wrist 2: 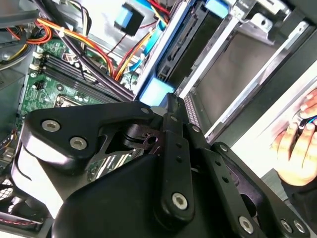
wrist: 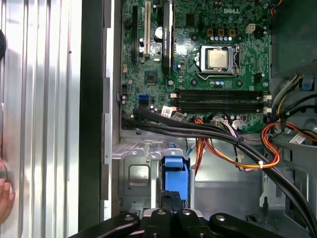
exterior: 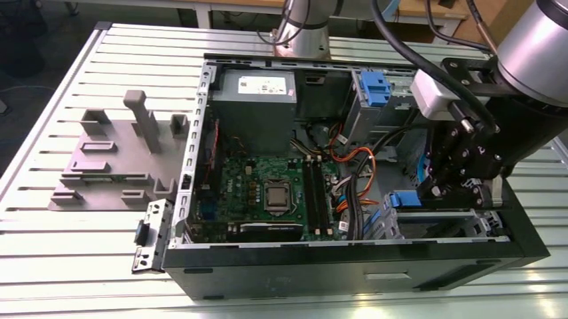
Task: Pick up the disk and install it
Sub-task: 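Insert the first disk wire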
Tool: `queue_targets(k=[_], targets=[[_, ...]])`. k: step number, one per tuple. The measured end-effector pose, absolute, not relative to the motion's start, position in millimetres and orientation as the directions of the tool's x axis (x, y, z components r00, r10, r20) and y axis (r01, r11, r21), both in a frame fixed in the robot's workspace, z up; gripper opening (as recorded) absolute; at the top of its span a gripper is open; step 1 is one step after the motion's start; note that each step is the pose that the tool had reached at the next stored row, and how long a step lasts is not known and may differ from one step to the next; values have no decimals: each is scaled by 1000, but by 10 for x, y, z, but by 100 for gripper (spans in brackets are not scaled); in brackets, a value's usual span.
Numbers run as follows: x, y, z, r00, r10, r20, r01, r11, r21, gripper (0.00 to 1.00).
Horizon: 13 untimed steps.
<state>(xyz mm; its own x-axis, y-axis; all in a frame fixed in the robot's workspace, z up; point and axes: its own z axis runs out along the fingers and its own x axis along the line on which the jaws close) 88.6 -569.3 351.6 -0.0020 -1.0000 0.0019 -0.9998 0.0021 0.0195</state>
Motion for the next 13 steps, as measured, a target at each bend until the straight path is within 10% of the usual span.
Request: queue_targets(k=[13], targets=[[1079,-5692,3513,-2,-1000,2,-1000,2,19,11]])
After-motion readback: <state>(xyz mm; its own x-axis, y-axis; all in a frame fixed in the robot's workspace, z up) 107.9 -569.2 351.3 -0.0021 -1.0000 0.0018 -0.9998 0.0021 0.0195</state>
